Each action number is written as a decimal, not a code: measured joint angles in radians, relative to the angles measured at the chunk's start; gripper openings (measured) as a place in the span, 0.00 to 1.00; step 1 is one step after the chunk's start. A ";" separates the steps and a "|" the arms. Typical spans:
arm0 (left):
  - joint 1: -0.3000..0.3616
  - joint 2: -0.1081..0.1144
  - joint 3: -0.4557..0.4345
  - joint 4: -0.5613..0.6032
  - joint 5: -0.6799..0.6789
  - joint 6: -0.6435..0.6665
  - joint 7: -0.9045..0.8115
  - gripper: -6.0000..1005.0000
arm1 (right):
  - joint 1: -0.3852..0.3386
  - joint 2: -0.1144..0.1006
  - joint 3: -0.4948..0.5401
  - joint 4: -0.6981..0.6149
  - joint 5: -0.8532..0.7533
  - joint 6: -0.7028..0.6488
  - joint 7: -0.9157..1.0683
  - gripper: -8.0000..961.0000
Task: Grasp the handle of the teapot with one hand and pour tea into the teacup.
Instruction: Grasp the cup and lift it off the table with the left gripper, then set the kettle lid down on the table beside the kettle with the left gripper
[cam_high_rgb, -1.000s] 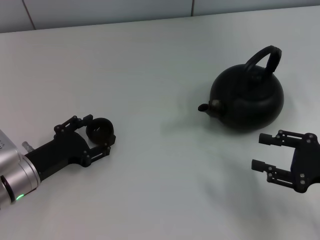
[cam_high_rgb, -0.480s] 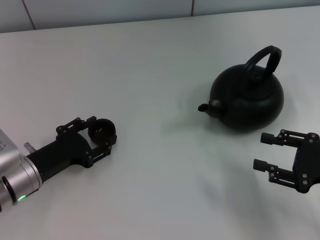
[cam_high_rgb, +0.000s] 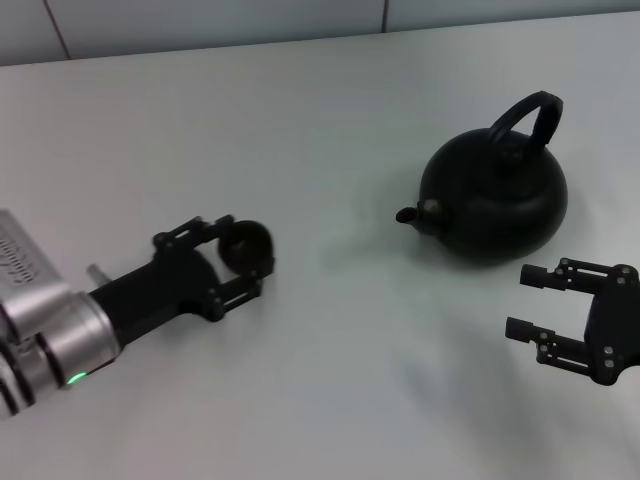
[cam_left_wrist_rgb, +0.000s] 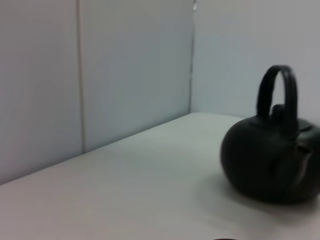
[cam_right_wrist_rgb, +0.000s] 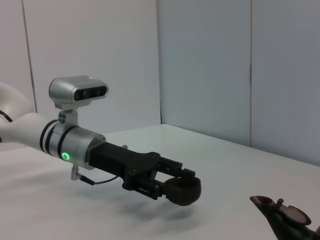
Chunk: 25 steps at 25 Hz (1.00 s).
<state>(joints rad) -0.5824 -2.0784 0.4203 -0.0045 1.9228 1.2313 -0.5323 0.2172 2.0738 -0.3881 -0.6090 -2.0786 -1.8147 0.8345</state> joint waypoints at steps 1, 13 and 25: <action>-0.012 0.000 0.000 -0.014 0.000 -0.002 0.007 0.70 | 0.000 0.000 0.000 0.000 0.000 0.000 0.000 0.63; -0.117 -0.001 -0.007 -0.131 0.001 -0.067 0.080 0.70 | 0.004 0.000 0.000 0.000 0.000 0.000 0.005 0.63; -0.151 -0.002 -0.034 -0.197 0.001 -0.171 0.143 0.71 | 0.008 0.000 0.000 0.000 0.000 0.001 0.012 0.63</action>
<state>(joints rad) -0.7336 -2.0800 0.3866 -0.2020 1.9235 1.0604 -0.3894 0.2248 2.0738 -0.3881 -0.6090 -2.0786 -1.8140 0.8468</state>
